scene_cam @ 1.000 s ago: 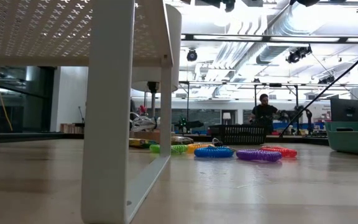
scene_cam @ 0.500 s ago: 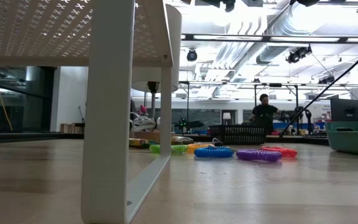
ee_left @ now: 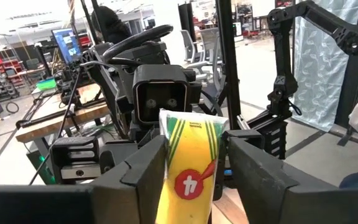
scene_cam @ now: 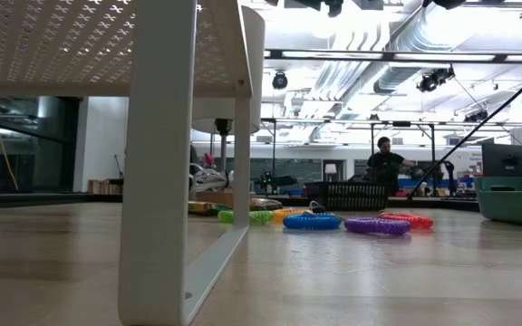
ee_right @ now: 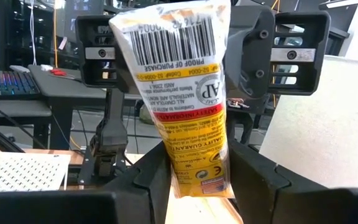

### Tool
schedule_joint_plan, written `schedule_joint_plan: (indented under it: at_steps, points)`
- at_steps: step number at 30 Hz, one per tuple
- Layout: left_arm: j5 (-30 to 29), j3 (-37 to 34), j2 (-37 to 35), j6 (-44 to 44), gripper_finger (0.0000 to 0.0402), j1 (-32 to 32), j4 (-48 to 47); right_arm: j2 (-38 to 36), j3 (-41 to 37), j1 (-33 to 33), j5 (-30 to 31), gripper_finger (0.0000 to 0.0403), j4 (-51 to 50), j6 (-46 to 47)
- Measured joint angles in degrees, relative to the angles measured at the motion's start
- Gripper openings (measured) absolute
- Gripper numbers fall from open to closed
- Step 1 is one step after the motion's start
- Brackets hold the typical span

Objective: Pick & Place Office Desk Supplies
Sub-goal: Put the middle yellow crayon box into the black bin

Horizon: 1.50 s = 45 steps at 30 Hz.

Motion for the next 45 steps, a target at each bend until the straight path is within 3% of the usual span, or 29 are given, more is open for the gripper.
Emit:
schedule_joint_plan:
  at_steps: [11, 25, 33, 45]
  points:
    - [0.2, 0.0, 0.0, -1.1, 0.0199, 1.2, 0.1, 0.0, 0.0, 0.8, 1.5, 0.0137, -2.8, 0.1]
    - [4.7, 0.0, 0.0, -4.6, 0.0199, 5.8, 0.1, 0.0, 0.0, 1.7, 15.0, 0.0137, -13.6, 4.9]
    - [4.8, 0.0, 0.0, -4.6, 0.0199, 5.9, 0.1, 0.0, 0.0, -4.9, 14.3, 0.0137, -19.7, 10.0]
    - [4.8, 0.0, 0.0, -4.6, 0.0199, 5.9, 0.1, 0.0, 0.0, -20.2, 2.6, 0.0137, -34.4, 18.4]
